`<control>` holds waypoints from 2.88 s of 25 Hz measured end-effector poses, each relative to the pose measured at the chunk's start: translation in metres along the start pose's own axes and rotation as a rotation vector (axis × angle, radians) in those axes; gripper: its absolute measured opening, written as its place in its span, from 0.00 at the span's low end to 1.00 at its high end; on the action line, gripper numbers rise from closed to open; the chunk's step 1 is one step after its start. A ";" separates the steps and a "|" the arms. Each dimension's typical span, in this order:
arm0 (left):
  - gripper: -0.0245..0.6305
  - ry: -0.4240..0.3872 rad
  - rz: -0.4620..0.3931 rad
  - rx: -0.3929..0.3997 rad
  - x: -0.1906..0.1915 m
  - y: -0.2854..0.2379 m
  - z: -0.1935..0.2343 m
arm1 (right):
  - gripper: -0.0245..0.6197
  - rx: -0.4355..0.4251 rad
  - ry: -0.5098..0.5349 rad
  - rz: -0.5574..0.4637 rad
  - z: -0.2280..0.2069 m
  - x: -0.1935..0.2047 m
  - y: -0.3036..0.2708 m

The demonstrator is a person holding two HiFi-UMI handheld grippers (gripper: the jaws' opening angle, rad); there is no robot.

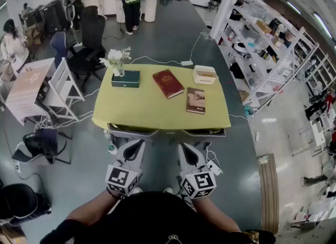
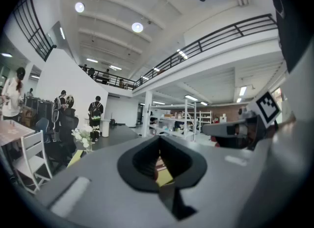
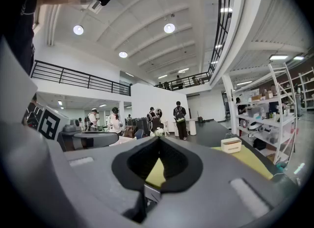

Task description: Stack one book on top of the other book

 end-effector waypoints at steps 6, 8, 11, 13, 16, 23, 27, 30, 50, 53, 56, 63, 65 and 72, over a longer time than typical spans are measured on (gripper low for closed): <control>0.05 0.006 0.017 -0.011 0.006 0.002 0.005 | 0.04 0.009 -0.014 0.005 0.003 0.005 0.000; 0.05 0.006 0.018 -0.013 0.005 0.001 0.007 | 0.04 0.009 -0.014 0.006 0.003 0.005 -0.002; 0.05 0.012 0.019 -0.017 0.006 0.001 0.008 | 0.04 0.012 -0.016 0.008 0.004 0.005 -0.001; 0.05 0.017 0.015 -0.016 0.006 0.000 0.009 | 0.04 0.017 -0.015 0.010 0.004 0.007 -0.002; 0.05 0.019 0.007 -0.009 0.009 -0.001 0.010 | 0.04 0.026 -0.019 0.011 0.002 0.009 -0.004; 0.05 0.028 0.034 0.012 0.017 -0.003 0.019 | 0.04 0.022 -0.031 0.012 0.008 0.013 -0.014; 0.05 0.029 0.030 0.025 0.015 0.000 0.027 | 0.04 0.038 -0.038 0.012 0.014 0.014 -0.020; 0.05 0.030 0.029 0.031 0.017 0.004 0.037 | 0.04 0.047 -0.038 0.010 0.021 0.016 -0.026; 0.05 0.067 0.069 0.100 0.029 -0.031 0.043 | 0.04 0.093 -0.042 -0.011 0.004 0.019 -0.047; 0.05 0.053 0.079 0.095 0.028 -0.056 0.041 | 0.04 0.084 -0.050 -0.019 -0.020 0.018 -0.057; 0.05 0.035 0.081 0.082 0.023 -0.085 0.037 | 0.04 0.068 -0.057 -0.025 -0.048 0.015 -0.067; 0.05 0.038 0.094 0.014 0.018 -0.153 0.028 | 0.04 0.019 -0.079 -0.015 -0.122 0.010 -0.097; 0.05 0.044 0.102 -0.008 0.019 -0.170 0.028 | 0.04 0.001 -0.072 -0.017 -0.141 0.008 -0.107; 0.05 0.055 0.093 -0.104 0.008 -0.217 0.023 | 0.04 -0.075 -0.021 0.015 -0.192 0.000 -0.134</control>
Point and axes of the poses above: the fingertips, and each gripper's own axes: y backward along the fingers, z to its left, x out of its underside, the point moved 7 cm from there along y, backward along the fingers, and after that the axes turned 6 degrees about -x, right-handed, at the moved point
